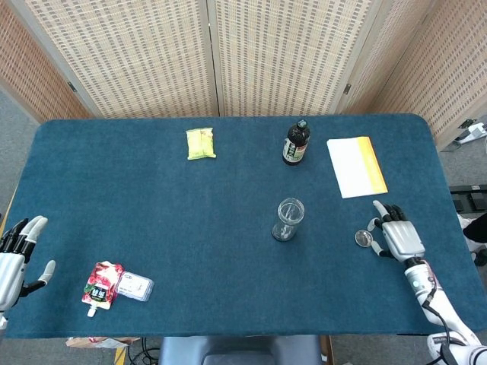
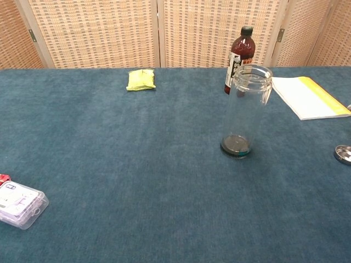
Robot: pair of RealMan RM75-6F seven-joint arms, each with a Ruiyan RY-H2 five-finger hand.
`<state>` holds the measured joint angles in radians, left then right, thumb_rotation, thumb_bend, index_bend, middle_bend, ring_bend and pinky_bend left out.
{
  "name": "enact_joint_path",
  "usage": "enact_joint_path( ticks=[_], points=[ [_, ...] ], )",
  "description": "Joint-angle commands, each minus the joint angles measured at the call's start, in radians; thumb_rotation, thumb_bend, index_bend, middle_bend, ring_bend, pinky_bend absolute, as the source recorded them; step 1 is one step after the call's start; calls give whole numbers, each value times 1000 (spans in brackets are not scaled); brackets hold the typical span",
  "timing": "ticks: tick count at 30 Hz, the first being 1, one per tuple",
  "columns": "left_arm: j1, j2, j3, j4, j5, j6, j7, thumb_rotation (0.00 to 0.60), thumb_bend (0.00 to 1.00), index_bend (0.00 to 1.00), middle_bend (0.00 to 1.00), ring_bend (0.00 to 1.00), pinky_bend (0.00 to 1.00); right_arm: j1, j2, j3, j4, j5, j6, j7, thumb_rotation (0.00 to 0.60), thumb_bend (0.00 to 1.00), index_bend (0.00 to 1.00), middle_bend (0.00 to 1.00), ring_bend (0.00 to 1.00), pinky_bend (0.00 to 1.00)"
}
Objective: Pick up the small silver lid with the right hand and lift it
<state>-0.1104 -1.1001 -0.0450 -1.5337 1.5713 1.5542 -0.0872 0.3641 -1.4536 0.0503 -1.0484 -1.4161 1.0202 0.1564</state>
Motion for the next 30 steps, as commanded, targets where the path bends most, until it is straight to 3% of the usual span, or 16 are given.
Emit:
enact_joint_path(
  ticks=[1, 30],
  points=[
    [0, 0, 1, 0, 0, 0, 0, 600, 350, 0, 84, 0, 110, 3, -5, -1, 5, 0, -4, 2, 600, 393, 437, 0, 0, 0],
    [6, 9, -3, 19, 7, 14, -46, 600, 350, 0, 84, 0, 110, 28, -55, -19, 54, -9, -33, -6, 600, 419, 522, 5, 0, 0]
  ],
)
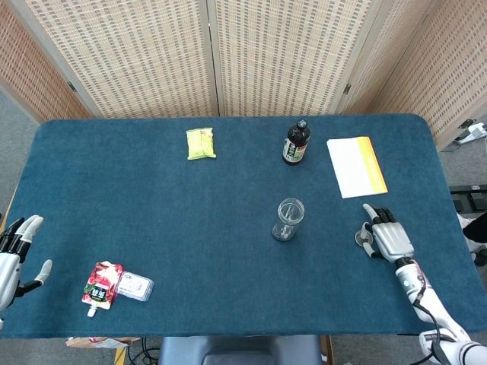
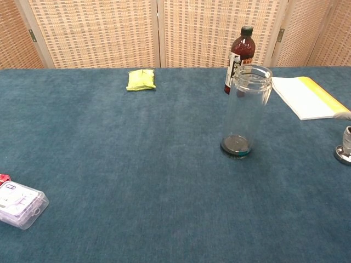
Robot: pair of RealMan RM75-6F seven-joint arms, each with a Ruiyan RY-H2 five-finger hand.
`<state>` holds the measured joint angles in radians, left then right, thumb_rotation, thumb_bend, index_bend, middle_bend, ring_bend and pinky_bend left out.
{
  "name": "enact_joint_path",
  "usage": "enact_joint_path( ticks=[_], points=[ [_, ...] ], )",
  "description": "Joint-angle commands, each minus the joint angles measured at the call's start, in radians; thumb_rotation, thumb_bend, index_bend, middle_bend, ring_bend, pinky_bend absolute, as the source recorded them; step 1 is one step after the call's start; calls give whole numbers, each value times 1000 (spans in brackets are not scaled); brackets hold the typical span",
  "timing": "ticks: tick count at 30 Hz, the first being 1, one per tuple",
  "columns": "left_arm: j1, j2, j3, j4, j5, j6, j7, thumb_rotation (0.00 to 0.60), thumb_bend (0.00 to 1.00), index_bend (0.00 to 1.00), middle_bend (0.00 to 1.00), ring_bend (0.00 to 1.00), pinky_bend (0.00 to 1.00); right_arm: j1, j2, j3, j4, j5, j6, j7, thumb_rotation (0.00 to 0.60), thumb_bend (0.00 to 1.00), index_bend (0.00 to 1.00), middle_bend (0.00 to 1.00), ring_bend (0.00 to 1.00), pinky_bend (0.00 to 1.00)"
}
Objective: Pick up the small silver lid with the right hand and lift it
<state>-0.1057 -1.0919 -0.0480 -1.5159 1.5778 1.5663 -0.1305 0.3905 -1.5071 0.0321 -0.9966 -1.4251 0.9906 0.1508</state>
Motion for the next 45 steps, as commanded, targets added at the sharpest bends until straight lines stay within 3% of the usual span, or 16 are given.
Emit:
enact_joint_path(
  ticks=[1, 29, 34, 45],
  points=[
    [3, 1, 0, 3, 1, 5, -7, 600, 350, 0, 84, 0, 110, 4, -3, 0, 4, 0, -6, 0, 600, 418, 525, 6, 0, 0],
    [4, -7, -7, 37, 2, 18, -40, 600, 350, 0, 85, 0, 110, 23, 25, 9, -32, -7, 16, -12, 600, 419, 609, 45, 0, 0],
    [2, -11, -10, 42, -4, 13, -33, 600, 349, 0, 85, 0, 110, 34, 73, 25, -109, -16, 44, -41, 600, 418, 609, 45, 0, 0],
    [-4, -23, -11, 40, -12, -2, 3, 600, 350, 0, 85, 0, 110, 59, 251, 84, -400, -2, 89, -147, 600, 418, 609, 45, 0, 0]
  ],
)
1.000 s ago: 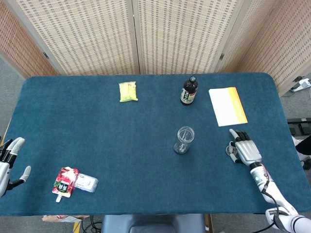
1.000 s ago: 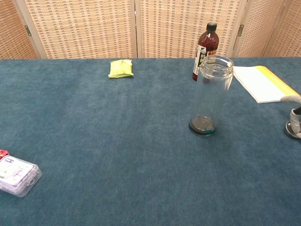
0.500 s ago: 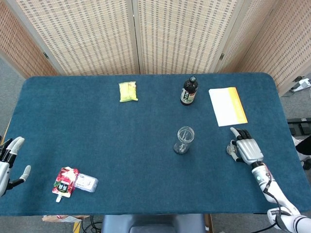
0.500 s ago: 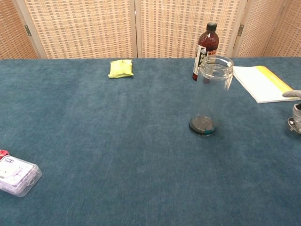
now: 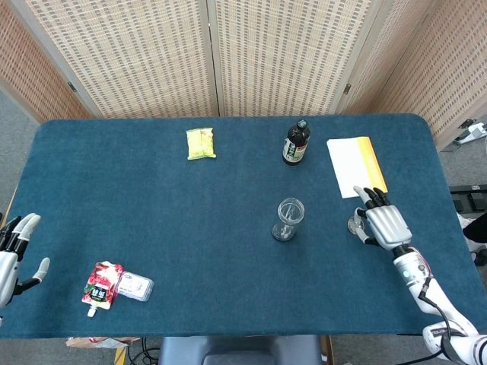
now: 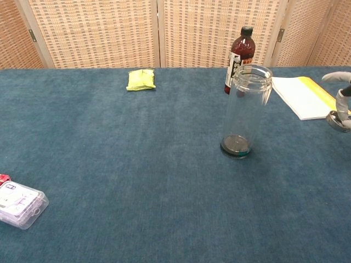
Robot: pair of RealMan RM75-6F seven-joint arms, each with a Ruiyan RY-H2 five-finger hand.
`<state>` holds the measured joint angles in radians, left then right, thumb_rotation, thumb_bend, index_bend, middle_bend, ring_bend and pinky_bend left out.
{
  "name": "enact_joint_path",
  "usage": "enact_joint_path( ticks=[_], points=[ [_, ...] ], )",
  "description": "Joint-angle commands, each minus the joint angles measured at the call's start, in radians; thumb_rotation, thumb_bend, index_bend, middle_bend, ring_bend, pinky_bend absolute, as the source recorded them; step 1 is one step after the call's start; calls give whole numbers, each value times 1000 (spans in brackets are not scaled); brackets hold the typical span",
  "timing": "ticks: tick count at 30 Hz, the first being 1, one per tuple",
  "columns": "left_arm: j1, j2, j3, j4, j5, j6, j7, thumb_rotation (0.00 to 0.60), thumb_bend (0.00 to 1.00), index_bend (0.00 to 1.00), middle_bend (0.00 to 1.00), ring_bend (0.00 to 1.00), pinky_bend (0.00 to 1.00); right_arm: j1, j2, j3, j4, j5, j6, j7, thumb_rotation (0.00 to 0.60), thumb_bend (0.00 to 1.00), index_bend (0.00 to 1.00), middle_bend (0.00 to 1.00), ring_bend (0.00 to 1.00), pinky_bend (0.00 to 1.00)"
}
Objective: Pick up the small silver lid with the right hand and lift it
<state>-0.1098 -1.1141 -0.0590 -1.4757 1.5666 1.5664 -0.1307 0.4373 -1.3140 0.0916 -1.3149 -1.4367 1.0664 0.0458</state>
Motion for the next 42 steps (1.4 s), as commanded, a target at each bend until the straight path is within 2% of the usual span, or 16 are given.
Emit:
enact_joint_path(
  ticks=[1, 10, 17, 29, 42],
  points=[
    [-1, -2, 0, -1, -2, -3, 5, 600, 349, 0, 85, 0, 110, 17, 76, 32, -113, 13, 14, -58, 600, 417, 609, 45, 0, 0],
    [-4, -3, -4, 2, -15, -13, 5, 600, 350, 0, 85, 0, 110, 53, 197, 94, -343, 57, 18, -165, 600, 412, 609, 45, 0, 0],
    [-3, -2, -4, 1, -14, -11, -3, 600, 349, 0, 85, 0, 110, 96, 244, 135, -459, 109, -3, -249, 600, 410, 609, 49, 0, 0],
    [2, 9, -9, 1, -20, -4, -43, 600, 350, 0, 86, 0, 110, 178, 220, 175, -521, 192, -34, -343, 600, 407, 609, 49, 0, 0],
    [12, 23, -6, -5, -8, 17, -71, 600, 349, 0, 87, 0, 110, 256, 164, 184, -538, 265, -51, -442, 600, 403, 609, 49, 0, 0]
  ],
)
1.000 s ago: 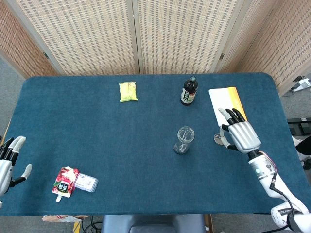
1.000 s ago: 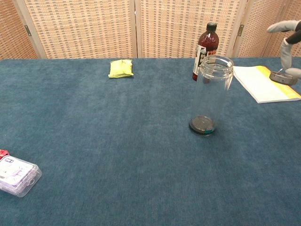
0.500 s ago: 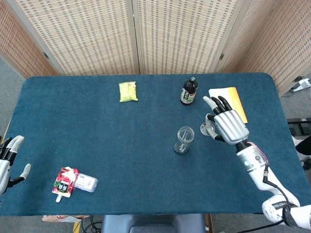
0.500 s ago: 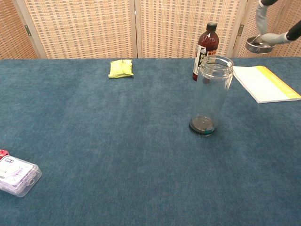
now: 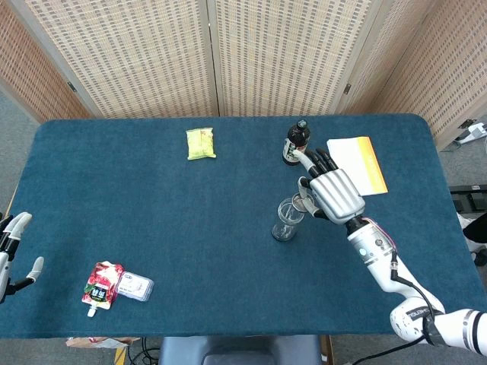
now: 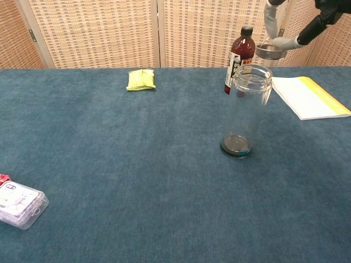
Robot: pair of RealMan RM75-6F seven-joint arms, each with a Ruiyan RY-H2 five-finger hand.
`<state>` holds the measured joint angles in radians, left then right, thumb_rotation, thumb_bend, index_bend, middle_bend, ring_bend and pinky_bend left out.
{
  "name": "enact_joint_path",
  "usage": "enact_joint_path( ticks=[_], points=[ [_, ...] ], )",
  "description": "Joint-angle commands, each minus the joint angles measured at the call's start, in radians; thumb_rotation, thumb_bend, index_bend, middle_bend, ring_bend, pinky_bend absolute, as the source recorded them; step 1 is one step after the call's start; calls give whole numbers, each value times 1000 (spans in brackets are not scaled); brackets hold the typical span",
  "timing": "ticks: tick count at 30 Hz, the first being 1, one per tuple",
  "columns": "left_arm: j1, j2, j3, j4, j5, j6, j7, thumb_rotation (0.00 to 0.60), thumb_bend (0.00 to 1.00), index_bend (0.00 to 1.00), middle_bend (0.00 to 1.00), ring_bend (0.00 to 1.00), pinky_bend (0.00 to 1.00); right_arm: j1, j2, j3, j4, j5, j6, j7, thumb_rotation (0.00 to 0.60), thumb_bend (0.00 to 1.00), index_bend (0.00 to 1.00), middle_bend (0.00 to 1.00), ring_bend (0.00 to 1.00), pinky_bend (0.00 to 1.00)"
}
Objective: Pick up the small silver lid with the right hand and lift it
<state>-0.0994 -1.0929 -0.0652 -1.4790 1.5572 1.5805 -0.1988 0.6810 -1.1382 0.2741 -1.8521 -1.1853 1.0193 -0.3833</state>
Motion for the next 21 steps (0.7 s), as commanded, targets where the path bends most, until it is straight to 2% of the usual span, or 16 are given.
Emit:
enact_joint_path(
  ticks=[1, 21],
  points=[
    [3, 4, 0, -2, 1, 5, -5, 600, 349, 0, 86, 0, 110, 20, -18, 1, 0, 21, -6, -20, 600, 403, 609, 49, 0, 0],
    [20, 20, 0, -6, 6, 32, -36, 600, 350, 0, 87, 0, 110, 62, -68, -40, 14, 63, 2, -76, 600, 400, 609, 49, 0, 0]
  ],
)
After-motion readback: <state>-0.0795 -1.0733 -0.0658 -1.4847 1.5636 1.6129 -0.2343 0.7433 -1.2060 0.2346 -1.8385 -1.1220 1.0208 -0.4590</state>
